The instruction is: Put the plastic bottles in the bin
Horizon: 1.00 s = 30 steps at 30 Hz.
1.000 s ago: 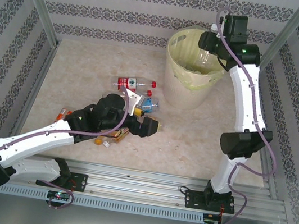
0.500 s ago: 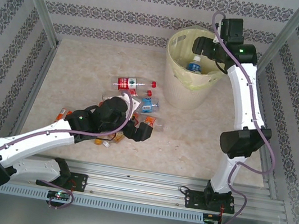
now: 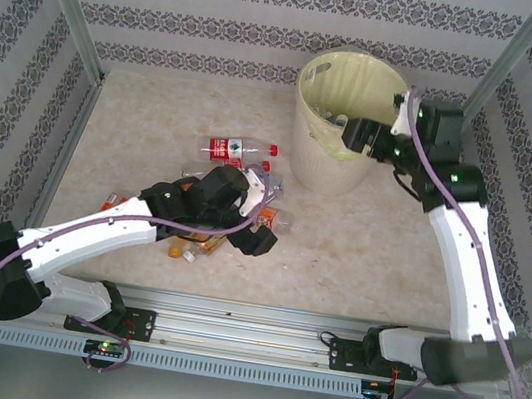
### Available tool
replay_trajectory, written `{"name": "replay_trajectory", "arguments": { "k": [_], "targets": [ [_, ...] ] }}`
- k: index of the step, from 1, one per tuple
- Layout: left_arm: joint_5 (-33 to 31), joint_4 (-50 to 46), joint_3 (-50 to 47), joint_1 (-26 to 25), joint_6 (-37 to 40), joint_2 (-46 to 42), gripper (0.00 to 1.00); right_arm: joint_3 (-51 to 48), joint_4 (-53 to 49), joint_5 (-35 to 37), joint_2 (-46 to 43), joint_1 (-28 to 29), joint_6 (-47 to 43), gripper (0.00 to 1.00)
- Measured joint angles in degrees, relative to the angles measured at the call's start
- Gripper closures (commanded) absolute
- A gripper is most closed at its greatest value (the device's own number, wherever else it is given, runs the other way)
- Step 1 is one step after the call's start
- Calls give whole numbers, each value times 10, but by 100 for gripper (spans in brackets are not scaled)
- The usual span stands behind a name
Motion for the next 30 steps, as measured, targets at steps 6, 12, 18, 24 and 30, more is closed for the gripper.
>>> {"name": "replay_trajectory", "arguments": {
  "k": [6, 12, 18, 24, 30],
  "targets": [
    [8, -19, 46, 11, 110, 72, 5, -150, 34, -73, -108, 0, 28, 10],
    [17, -34, 101, 24, 195, 150, 9, -259, 47, -123, -196, 0, 51, 9],
    [28, -60, 153, 26, 260, 227, 9, -320, 41, -130, -262, 0, 66, 10],
    [37, -68, 174, 32, 306, 301, 10, -348, 34, -95, -310, -8, 87, 10],
    [36, -67, 193, 38, 341, 364, 11, -369, 23, -82, -339, -19, 106, 10]
  ]
}}
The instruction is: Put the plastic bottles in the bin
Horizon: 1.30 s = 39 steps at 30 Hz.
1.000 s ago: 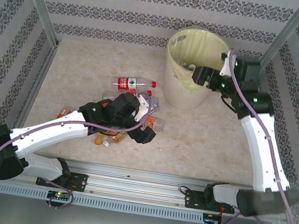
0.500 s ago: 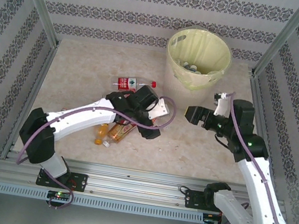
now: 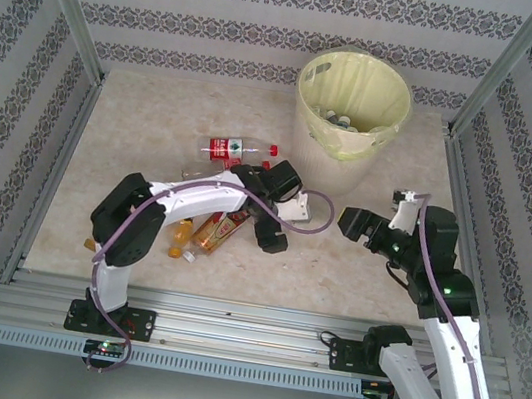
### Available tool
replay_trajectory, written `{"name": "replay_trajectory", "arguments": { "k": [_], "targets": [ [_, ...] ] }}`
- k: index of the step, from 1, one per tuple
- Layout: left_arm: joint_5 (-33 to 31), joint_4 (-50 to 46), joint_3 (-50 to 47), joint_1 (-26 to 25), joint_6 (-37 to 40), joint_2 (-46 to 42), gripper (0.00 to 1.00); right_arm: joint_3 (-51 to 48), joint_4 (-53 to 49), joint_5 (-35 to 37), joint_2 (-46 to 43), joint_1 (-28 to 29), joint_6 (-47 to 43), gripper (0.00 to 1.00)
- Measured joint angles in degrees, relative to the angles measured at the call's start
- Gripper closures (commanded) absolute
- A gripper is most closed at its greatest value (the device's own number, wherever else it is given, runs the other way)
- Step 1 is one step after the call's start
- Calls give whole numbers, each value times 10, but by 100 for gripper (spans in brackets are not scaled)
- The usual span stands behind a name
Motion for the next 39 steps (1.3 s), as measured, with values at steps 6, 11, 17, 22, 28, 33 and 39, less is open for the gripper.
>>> {"name": "replay_trajectory", "arguments": {
  "k": [6, 11, 17, 22, 28, 33, 39],
  "targets": [
    [-20, 16, 34, 2, 20, 31, 11, -9, -18, 2, -23, -7, 6, 10],
    [-33, 28, 41, 2, 25, 75, 11, -9, -22, 2, -28, -7, 12, 10],
    [-37, 29, 52, 2, 29, 102, 22, -9, -27, 2, -28, -11, 13, 10],
    [-37, 29, 64, 2, 30, 103, 36, -9, -28, 2, -28, -15, 14, 11],
    [-37, 29, 75, 2, 29, 104, 41, -13, -28, 1, -28, -15, 15, 11],
    [-35, 33, 102, 3, 15, 104, 47, -17, -29, 1, -34, -15, 16, 11],
    [0, 42, 166, 14, -43, 103, 51, -17, -29, -10, -54, -15, 21, 10]
  ]
}}
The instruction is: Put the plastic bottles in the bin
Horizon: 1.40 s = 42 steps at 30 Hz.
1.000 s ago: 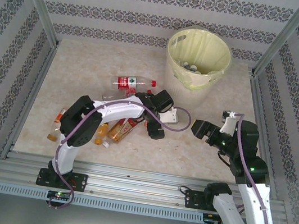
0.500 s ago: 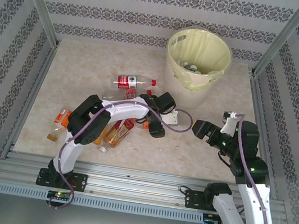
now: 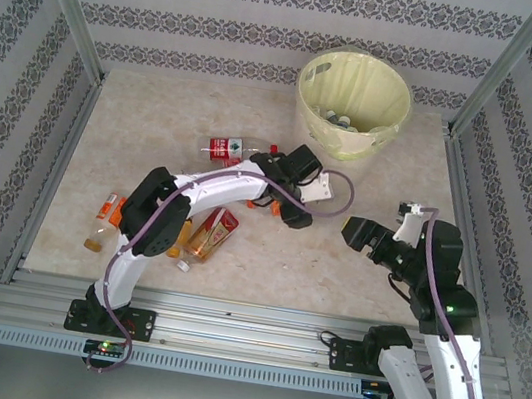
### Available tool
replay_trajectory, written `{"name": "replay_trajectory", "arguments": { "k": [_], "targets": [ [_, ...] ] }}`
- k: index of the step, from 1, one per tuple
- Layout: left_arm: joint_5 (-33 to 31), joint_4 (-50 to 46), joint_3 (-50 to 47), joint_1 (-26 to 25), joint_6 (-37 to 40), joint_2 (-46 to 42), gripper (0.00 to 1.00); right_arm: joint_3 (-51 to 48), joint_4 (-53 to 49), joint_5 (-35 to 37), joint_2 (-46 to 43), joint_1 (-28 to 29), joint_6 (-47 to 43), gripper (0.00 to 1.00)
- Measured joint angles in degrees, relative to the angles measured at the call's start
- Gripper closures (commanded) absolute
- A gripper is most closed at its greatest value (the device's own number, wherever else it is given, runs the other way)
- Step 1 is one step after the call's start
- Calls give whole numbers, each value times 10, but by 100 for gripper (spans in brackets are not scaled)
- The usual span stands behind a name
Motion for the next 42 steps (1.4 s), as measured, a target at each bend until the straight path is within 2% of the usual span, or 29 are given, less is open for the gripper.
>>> {"name": "replay_trajectory", "arguments": {
  "k": [4, 9, 15, 22, 25, 31, 42],
  "targets": [
    [31, 6, 30, 16, -74, -7, 56, 0, 3, -29, -10, 0, 10, 10],
    [52, 16, 37, 30, -211, -46, 57, 0, 31, -76, -6, 0, 26, 10],
    [68, 97, -47, 44, -422, -167, 58, 0, 51, -94, 18, 11, 36, 9],
    [73, 238, -212, 84, -659, -289, 58, 7, 86, -61, 73, 118, 39, 9],
    [70, 279, -277, 90, -733, -314, 59, 15, 109, -41, 109, 166, 40, 9],
    [68, 342, -369, 91, -838, -357, 59, 42, 157, -8, 188, 238, 40, 10],
    [80, 429, -415, 109, -925, -391, 59, 56, 199, 12, 252, 257, 40, 8]
  ]
}}
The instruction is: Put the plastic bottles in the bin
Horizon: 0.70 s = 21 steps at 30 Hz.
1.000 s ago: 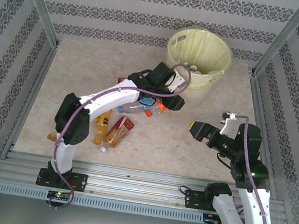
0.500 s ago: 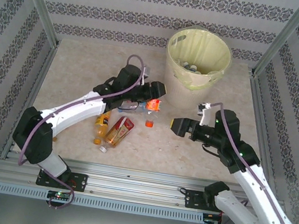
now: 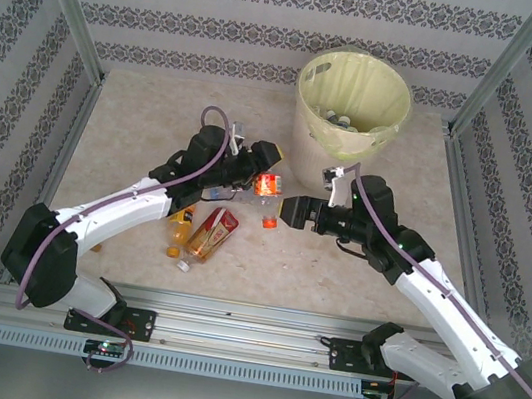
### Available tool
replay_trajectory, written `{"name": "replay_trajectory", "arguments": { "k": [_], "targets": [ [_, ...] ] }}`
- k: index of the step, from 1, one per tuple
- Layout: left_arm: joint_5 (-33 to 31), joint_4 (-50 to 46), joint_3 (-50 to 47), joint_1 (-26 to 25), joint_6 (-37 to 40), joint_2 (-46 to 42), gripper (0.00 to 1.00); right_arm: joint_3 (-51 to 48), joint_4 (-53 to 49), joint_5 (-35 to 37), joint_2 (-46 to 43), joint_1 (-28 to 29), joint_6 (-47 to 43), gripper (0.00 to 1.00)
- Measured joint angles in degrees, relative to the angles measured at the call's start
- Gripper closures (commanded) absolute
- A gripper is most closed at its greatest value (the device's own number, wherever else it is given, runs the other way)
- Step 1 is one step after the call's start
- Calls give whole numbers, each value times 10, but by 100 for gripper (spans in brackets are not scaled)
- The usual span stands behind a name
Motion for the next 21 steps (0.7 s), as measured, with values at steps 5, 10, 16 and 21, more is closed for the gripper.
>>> {"name": "replay_trajectory", "arguments": {
  "k": [5, 10, 16, 21],
  "targets": [
    [7, 14, -11, 0, -11, 0, 59, 8, 5, 2, 16, 15, -1, 8],
    [4, 18, -16, -1, -16, 0, 59, 8, 5, 2, 25, 17, -6, 8],
    [-9, 18, -17, -4, -19, 0, 59, 8, 19, 2, 40, 19, -17, 8],
    [-6, 18, -17, -4, -20, 0, 58, 10, 30, 5, 50, 26, -18, 8]
  ]
}}
